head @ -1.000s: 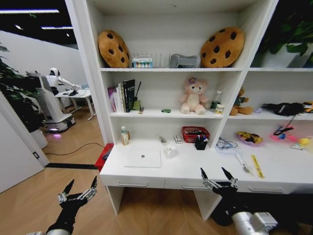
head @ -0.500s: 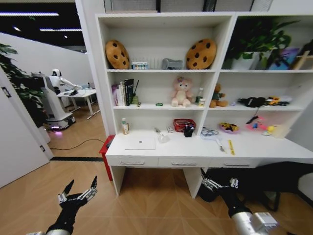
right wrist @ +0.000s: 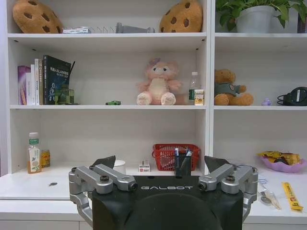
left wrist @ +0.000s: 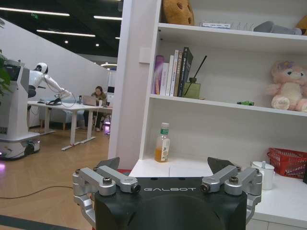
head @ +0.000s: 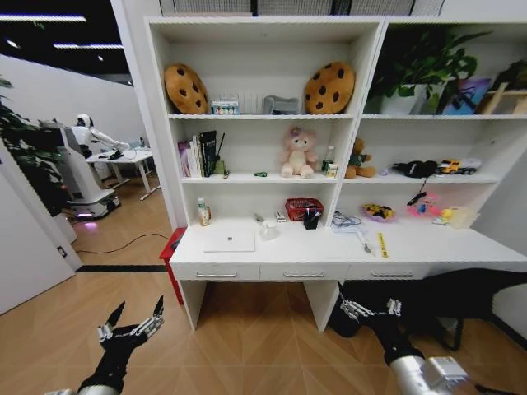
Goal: Organize the objects on the table.
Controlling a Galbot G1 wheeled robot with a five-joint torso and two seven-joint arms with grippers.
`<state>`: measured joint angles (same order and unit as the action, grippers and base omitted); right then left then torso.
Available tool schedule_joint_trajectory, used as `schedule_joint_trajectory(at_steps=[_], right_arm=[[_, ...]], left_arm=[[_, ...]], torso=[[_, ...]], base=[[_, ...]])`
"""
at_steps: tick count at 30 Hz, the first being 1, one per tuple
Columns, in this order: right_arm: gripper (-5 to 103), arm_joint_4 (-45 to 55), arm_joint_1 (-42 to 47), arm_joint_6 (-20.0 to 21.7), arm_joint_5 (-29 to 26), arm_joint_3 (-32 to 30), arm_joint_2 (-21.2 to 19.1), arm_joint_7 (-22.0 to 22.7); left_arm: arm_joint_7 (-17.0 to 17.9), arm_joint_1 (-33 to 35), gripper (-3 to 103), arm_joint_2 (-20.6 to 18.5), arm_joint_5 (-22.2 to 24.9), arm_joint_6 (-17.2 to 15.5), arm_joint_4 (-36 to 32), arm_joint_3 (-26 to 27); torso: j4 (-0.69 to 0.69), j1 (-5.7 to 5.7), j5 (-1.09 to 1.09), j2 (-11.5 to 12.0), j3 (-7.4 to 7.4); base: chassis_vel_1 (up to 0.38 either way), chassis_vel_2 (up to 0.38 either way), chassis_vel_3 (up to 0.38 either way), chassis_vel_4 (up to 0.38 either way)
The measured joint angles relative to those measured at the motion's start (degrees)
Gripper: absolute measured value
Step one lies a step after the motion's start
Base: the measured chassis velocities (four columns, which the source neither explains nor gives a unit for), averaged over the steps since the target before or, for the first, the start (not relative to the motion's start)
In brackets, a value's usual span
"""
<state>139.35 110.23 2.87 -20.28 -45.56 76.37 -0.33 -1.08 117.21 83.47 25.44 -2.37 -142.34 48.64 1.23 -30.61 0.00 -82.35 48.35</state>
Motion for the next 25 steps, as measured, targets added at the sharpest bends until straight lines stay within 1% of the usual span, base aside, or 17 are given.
schedule_joint_trajectory(at_steps=[25], right_arm=[[100, 0.00, 0.00, 0.00, 0.00, 0.00, 0.00, 0.00]], left_arm=[[0.00, 0.00, 100, 0.00, 0.00, 0.00, 0.00, 0.00]], torso=[[0.01, -0.01, 0.00, 0.00, 0.00]], base=[[0.000, 0.000, 0.000, 0.000]])
